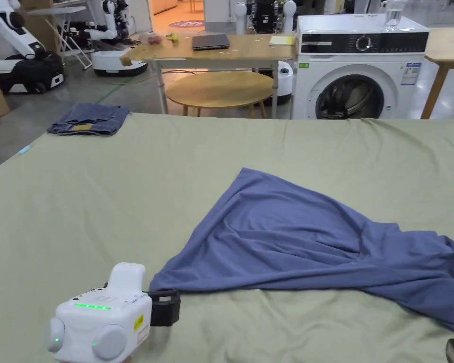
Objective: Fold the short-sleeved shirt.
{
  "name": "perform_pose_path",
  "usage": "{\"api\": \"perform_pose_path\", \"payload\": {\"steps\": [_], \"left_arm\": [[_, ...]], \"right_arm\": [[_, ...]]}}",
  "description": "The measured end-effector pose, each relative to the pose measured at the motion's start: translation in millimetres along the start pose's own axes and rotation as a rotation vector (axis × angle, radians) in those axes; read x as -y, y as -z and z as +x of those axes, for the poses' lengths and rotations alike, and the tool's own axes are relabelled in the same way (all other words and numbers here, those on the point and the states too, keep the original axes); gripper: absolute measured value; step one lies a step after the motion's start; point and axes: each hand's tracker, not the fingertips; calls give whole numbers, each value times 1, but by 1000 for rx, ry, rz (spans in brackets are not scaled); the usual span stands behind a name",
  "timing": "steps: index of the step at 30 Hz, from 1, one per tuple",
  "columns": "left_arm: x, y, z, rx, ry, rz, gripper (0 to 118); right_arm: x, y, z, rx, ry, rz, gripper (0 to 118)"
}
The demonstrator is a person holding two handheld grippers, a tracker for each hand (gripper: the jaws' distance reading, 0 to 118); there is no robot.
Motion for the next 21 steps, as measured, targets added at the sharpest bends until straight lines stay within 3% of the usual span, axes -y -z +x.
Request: {"api": "perform_pose_path", "payload": {"steps": [3,5,8,11,14,17,18,20,21], "left_arm": [[-15,35,-3,6,9,-47,111],[-19,55,-2,18,31,-79,103],[-22,70,1,28,71,-108,41],[-38,48,22,51,85,-119,15],[-49,30,30,36,103,-100,1],[-52,20,38,32,118,-87,1],[-56,21,36,31,126,-91,1],[-55,20,40,28,127,-99,1],[-54,19,42,30,125,-100,1]], "right_arm": [[-1,8,9,26,0,-18,0],[-5,12,16,46,2,-25,0],[-11,16,29,78,9,-33,0],[-19,23,44,106,24,-32,0],[-37,37,59,143,6,-12,0],[-63,67,74,174,-21,-3,1],[-72,81,79,183,-28,-14,29],[-85,113,84,200,-62,-63,102],[-89,123,85,197,-74,-41,117]]}}
